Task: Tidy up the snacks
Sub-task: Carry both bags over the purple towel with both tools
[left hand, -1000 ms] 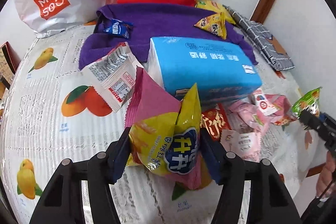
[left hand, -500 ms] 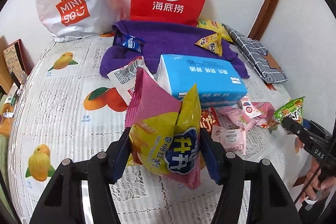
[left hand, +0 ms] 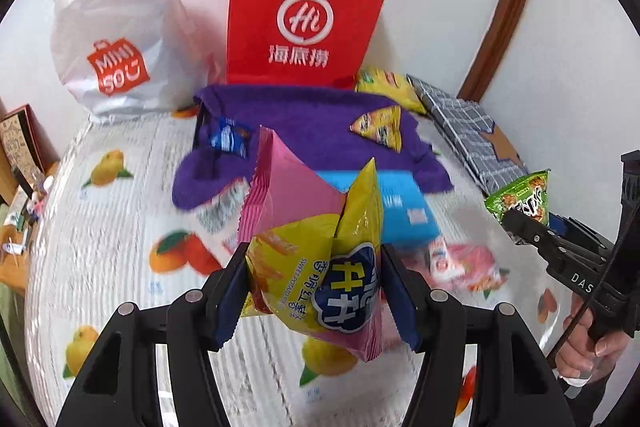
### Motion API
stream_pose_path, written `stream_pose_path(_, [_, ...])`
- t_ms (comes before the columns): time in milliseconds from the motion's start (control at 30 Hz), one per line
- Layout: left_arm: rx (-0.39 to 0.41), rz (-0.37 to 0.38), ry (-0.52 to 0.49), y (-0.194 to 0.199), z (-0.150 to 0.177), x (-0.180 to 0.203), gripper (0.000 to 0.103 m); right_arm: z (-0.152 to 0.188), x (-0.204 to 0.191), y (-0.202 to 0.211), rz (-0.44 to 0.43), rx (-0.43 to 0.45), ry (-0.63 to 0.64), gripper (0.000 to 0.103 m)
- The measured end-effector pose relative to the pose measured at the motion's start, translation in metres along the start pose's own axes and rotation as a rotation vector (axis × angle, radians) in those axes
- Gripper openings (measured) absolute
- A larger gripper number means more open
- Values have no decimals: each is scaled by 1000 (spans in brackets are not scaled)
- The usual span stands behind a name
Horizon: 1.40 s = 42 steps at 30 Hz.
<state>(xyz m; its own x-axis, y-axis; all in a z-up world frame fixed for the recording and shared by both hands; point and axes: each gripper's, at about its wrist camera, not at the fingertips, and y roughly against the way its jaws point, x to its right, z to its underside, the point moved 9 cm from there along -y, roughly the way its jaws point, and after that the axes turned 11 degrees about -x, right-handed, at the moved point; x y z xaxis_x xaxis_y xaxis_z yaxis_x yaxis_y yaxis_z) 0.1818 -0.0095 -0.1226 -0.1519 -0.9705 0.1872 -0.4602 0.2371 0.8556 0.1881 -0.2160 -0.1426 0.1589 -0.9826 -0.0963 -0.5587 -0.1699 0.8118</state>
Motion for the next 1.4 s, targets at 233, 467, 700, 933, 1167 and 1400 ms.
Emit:
stream_pose_path(233, [43,-30,10,9,-46,-7,60,-61,-11,-8,-23,26,10,48])
stream_pose_path(467, [68,-66,26,11,-89,-20,60,-116,-14,-18,-37,49,2,48])
stream_pose_path(700, [62,-45,58,-7,-129,-31,60,-160,-21,-42,-86,36,-5,48])
stream_pose_path(933, [56,-65,89,-30,-158,-46,60,-173,-17,-78,-108,-5,-14,48])
stream_pose_path(1167, [-21,-97,114,-68,-158,-69,60,-160,-1,-119,-104,-124,-5,48])
stream_pose_path(1400, [-19,-106,146,-68,-158,-83,60,-145,12,-146,-108,-217,1,48])
